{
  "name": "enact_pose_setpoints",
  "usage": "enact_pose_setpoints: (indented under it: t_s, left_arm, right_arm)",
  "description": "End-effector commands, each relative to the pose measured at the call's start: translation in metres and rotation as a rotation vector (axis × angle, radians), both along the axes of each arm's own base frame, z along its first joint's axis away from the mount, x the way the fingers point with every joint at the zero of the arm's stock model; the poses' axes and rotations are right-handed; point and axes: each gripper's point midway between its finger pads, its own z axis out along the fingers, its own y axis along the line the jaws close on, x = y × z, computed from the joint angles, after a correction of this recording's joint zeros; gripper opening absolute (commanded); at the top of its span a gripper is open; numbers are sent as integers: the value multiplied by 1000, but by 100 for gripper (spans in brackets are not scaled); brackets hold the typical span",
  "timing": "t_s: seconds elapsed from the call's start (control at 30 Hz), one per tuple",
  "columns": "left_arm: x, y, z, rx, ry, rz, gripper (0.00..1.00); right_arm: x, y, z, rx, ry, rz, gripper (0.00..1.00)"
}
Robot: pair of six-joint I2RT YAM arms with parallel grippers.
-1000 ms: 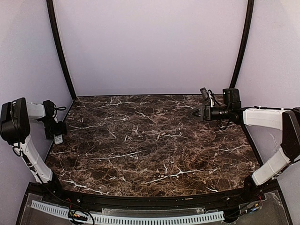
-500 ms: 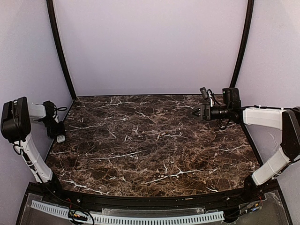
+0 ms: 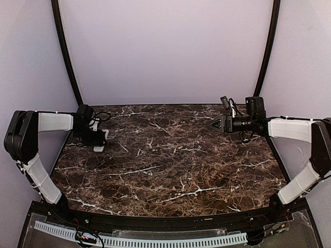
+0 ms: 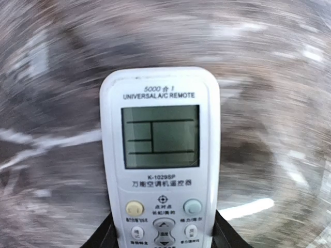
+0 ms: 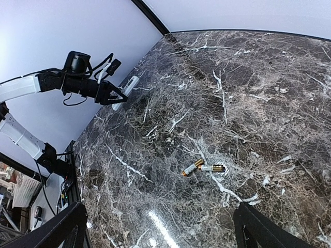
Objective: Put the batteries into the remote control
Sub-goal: Pick up the remote control from the center of the board, then pass from the left arm to the right
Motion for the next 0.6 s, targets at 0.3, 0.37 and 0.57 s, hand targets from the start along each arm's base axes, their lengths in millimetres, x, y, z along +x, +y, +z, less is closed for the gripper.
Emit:
enact_pose_setpoints:
  t_s: [0.3, 0.37, 0.57]
  left_arm:
    - [-79, -252, 119, -432, -315, -763, 27]
    - [-101, -280, 132, -515, -310, -875, 27]
    - [-165, -341, 168, -707, -303, -1146, 27]
  right_arm:
    - [-25, 10, 24, 107, -46, 99, 99]
    - [-40, 16, 28, 142, -68, 162, 98]
    - [-92, 34, 60, 240, -227, 378, 98]
